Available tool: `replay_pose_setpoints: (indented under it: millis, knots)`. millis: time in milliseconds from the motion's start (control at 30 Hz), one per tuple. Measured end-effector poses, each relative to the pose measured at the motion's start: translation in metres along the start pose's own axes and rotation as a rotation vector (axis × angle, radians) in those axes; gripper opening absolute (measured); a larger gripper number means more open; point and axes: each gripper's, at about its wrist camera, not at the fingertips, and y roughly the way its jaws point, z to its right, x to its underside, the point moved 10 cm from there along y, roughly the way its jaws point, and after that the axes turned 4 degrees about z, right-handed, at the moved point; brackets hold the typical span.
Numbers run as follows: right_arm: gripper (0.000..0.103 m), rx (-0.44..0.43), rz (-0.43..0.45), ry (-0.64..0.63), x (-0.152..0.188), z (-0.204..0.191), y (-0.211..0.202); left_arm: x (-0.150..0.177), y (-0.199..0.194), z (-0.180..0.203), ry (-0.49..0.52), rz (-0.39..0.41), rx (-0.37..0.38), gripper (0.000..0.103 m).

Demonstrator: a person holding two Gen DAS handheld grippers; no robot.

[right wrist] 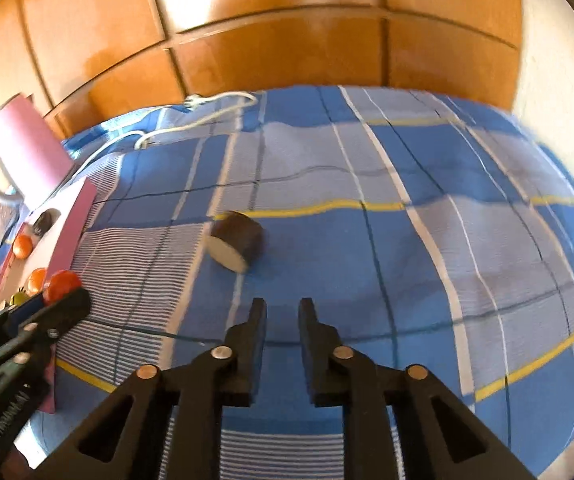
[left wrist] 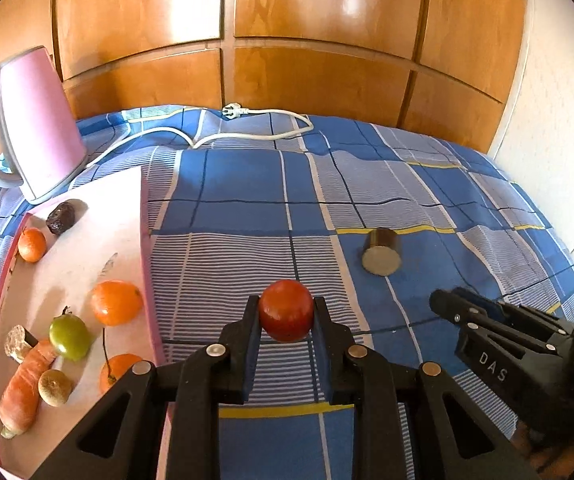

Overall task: Organize fruits
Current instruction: 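Carry the tomato and cylinder into the tray and open both grippers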

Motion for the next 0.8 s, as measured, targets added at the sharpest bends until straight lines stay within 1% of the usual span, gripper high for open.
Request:
replay_pose_setpoints:
  millis: [33,133,167,300,333,400,433,467,600,633,667,733,800]
  knots:
    - [0.028,-0.007,-0.007,0.015,0.002,0.002,0.001,0.0,0.0,0.0,-0.004,0.001,0.003,0.024]
    - [0.033,-0.013,-0.001,0.016,0.0,0.001,0.0,-0.001,-0.001,-0.001,-0.008,0.005,0.009,0.024]
    - [0.037,-0.025,0.005,0.006,-0.002,-0.003,0.0,-0.002,-0.002,-0.001,-0.008,0.008,0.01,0.024]
    - [0.041,-0.08,0.032,-0.039,-0.019,-0.027,0.001,-0.006,-0.005,-0.008,-0.025,0.02,0.005,0.024]
    - [0.045,-0.094,0.036,-0.043,-0.023,-0.032,0.002,-0.008,-0.005,-0.01,-0.03,0.024,0.002,0.024]
    - [0.056,-0.114,0.048,-0.07,-0.03,-0.045,0.005,-0.01,-0.006,-0.013,-0.037,0.028,-0.003,0.024]
    - [0.064,-0.111,0.052,-0.087,-0.033,-0.049,0.008,-0.011,-0.006,-0.015,-0.039,0.031,-0.006,0.024]
    - [0.065,-0.093,0.052,-0.109,-0.035,-0.052,0.012,-0.012,-0.007,-0.016,-0.04,0.035,-0.008,0.024]
    - [0.065,-0.028,0.008,-0.145,-0.035,-0.053,0.037,-0.014,-0.007,-0.018,-0.037,0.04,-0.012,0.024]
    - [0.058,-0.003,-0.012,-0.157,-0.032,-0.051,0.044,-0.014,-0.007,-0.018,-0.036,0.04,-0.013,0.024]
    - [0.041,0.014,-0.018,-0.159,-0.03,-0.048,0.047,-0.014,-0.006,-0.018,-0.037,0.038,-0.012,0.024]
    - [0.038,0.018,-0.022,-0.139,-0.026,-0.043,0.05,-0.013,-0.005,-0.019,-0.04,0.035,-0.013,0.024]
    - [0.038,0.024,-0.011,-0.146,-0.025,-0.039,0.048,-0.013,-0.004,-0.02,-0.044,0.032,-0.015,0.024]
